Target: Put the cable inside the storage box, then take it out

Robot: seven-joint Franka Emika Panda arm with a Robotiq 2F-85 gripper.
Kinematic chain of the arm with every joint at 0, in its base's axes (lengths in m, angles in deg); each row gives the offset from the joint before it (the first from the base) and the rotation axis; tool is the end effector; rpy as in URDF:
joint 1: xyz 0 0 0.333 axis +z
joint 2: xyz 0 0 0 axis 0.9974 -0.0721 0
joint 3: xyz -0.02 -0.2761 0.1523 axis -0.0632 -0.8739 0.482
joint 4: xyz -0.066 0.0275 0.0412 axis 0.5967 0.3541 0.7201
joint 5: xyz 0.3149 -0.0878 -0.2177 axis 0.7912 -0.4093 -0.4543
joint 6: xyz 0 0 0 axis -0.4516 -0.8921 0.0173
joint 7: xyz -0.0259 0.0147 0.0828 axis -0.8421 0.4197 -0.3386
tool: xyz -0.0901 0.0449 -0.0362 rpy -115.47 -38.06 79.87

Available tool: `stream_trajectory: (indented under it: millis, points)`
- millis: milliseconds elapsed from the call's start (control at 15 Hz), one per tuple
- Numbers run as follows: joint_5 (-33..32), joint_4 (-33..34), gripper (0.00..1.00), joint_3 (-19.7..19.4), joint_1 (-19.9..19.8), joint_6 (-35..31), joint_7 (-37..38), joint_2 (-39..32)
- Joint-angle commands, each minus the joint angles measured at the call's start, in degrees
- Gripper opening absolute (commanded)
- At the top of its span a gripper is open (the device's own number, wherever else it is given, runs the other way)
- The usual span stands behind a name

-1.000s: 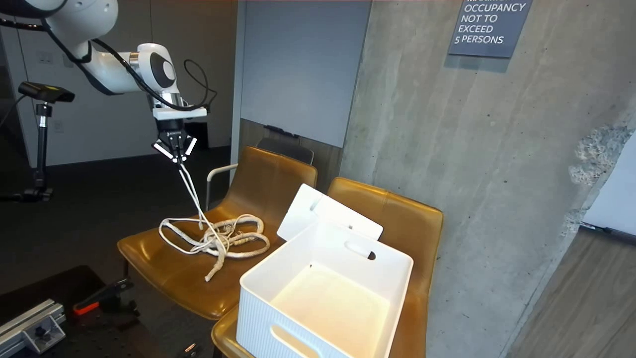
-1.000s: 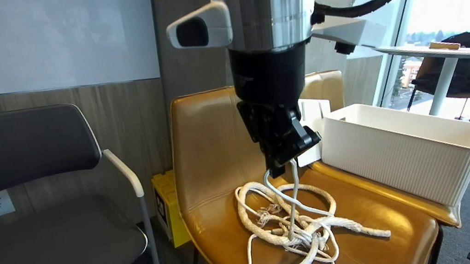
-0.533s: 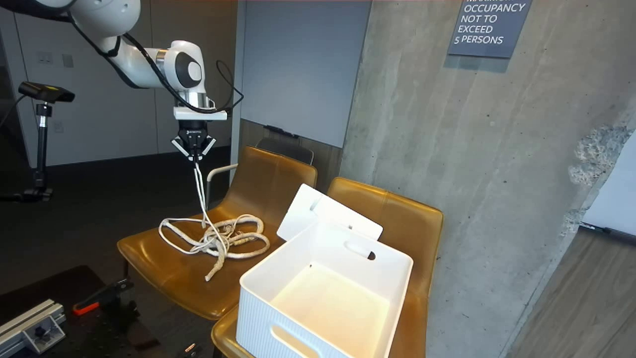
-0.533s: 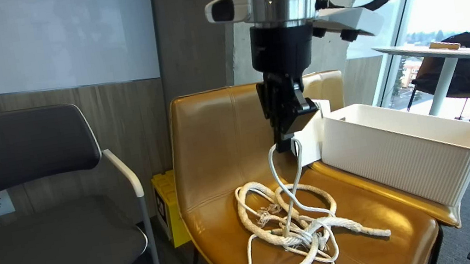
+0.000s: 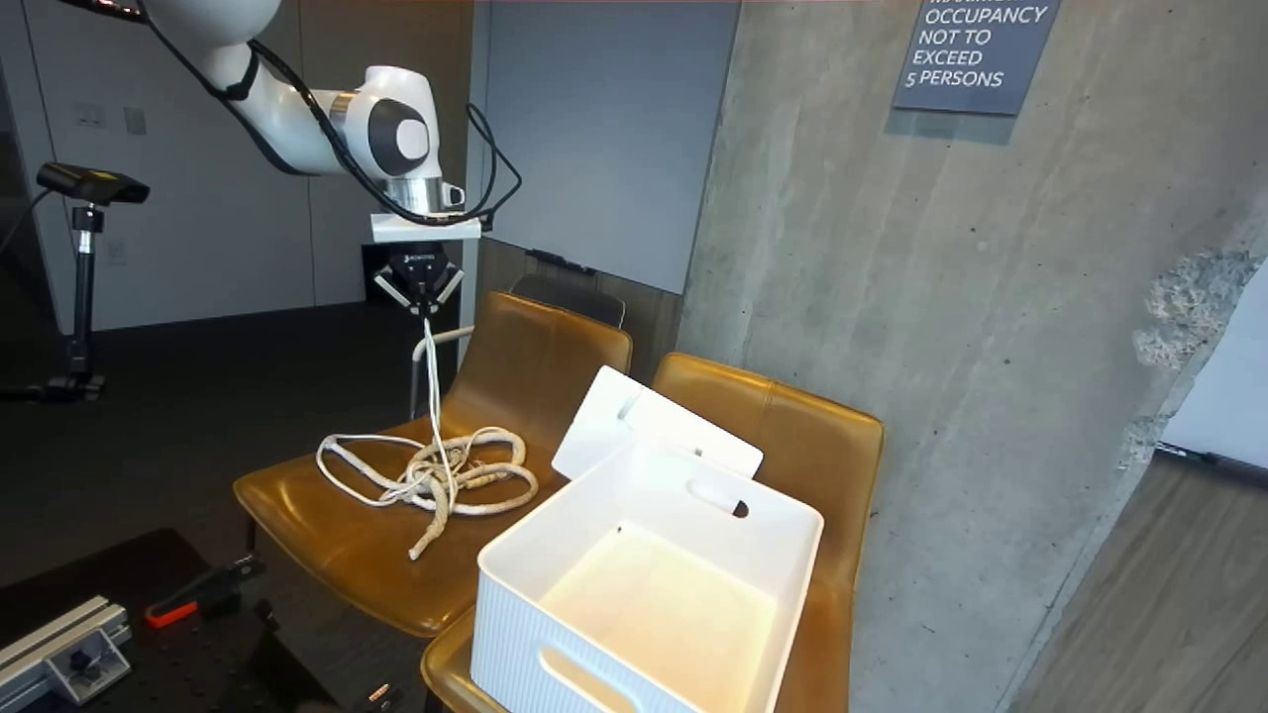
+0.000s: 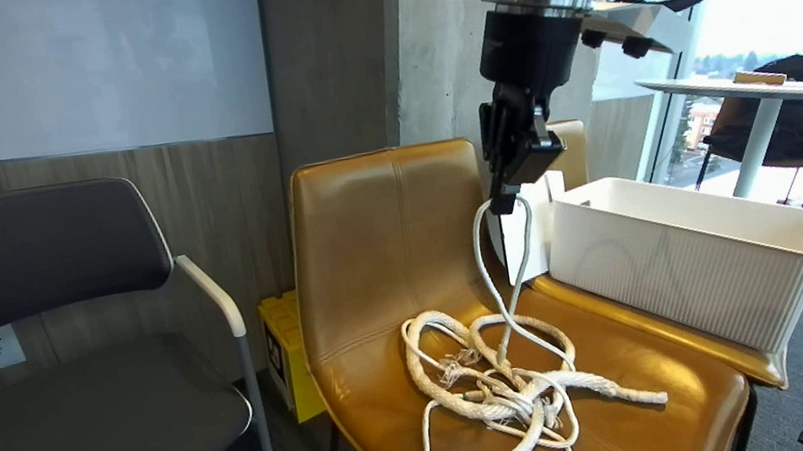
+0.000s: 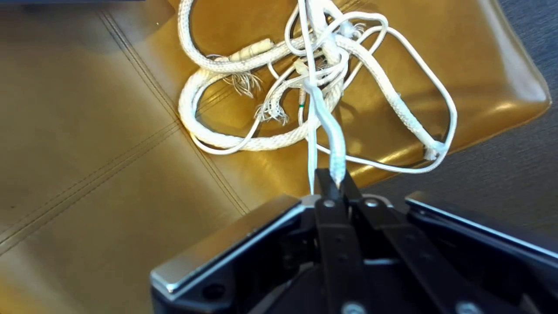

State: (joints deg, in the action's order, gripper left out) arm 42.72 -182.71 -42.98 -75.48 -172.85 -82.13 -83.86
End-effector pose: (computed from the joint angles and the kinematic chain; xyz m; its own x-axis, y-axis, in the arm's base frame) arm 0.6252 0.2377 0.3765 0.4622 0.8864 0.0271 0.8756 -0.4610 0.1440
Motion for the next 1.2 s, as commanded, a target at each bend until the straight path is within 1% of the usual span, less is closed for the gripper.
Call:
stream_trajectory:
  millis: [0, 67, 133, 200, 267, 400, 600, 800, 867, 1000, 1067, 1133]
  points:
    - [-1.5, -6.7, 0.01, -0.7, -0.3, -3.2, 1.6, 5.8]
    - [-1.9, -7.3, 0.06, -0.8, -0.3, -3.0, 1.5, 6.4]
    - [-2.1, -7.7, 0.31, -1.0, -0.4, -2.9, 1.3, 6.7]
    - [-2.2, -7.8, 0.31, -1.1, -0.6, -2.9, 1.0, 6.9]
    - [-2.2, -7.9, 0.35, -1.3, -0.8, -2.9, 0.7, 7.1]
    - [-2.0, -7.2, 0.47, -1.7, -1.4, -2.5, -0.2, 7.0]
    - [-0.8, -5.8, 0.70, -2.0, -3.0, -2.2, -2.3, 6.2]
    - [4.3, -4.6, 0.92, -1.1, -5.6, -1.3, -7.6, 5.5]
    - [1.3, -5.4, 0.74, -1.9, -3.9, -1.2, -3.9, 5.7]
    - [2.8, -5.2, 0.89, -2.0, -4.7, -1.2, -6.0, 5.7]
    - [2.9, -5.2, 0.92, -2.0, -4.9, -1.2, -6.3, 5.7]
    - [3.0, -5.2, 0.92, -2.0, -4.9, -1.2, -6.3, 5.7]
